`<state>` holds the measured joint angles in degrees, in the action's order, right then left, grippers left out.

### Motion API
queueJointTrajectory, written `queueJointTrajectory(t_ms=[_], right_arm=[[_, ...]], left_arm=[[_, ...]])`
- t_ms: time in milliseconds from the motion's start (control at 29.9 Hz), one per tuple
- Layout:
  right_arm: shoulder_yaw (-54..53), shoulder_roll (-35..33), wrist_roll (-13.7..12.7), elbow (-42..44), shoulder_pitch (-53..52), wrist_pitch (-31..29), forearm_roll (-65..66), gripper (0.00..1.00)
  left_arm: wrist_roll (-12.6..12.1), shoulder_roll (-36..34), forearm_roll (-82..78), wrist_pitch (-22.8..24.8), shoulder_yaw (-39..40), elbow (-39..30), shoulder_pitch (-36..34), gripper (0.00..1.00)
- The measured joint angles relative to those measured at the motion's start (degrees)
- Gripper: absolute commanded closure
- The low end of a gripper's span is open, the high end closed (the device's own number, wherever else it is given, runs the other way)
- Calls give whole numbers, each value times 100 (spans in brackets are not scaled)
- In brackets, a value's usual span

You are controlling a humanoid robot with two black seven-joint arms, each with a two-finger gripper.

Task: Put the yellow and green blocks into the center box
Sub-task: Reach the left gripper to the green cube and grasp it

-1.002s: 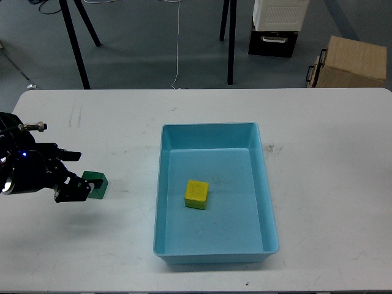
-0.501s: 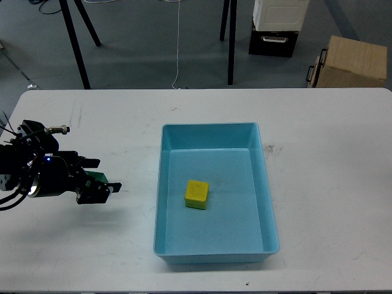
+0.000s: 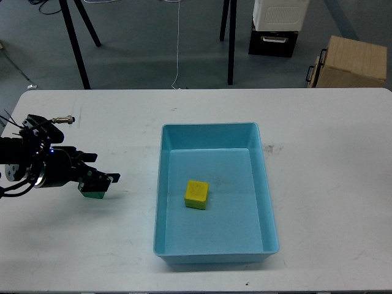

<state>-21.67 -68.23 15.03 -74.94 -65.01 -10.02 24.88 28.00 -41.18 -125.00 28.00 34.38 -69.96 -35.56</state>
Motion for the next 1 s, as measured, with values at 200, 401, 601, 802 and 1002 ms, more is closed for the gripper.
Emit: queueJointTrajectory(t_ms=[200,401,601,802,1002], right_arm=[[-3,2,0,-3,-1,0,13,1],[-4,-4,9,5,-5,0,17,1],[-4,-1,9,3,-5,0,17,1],[-4,18,9,-3,-1,0,17,1],[-4,27,9,-3,-1,0,17,1]], left_arm=[[0,4,0,0,-164,0,28,0],[1,1,1,-4,-197,80,60,0],[0,-58,1,-1,-151,190,-68,0],[0,-70,1,0,-195,240,-53,0],[0,-128,1,0,-205,239,-15,0]])
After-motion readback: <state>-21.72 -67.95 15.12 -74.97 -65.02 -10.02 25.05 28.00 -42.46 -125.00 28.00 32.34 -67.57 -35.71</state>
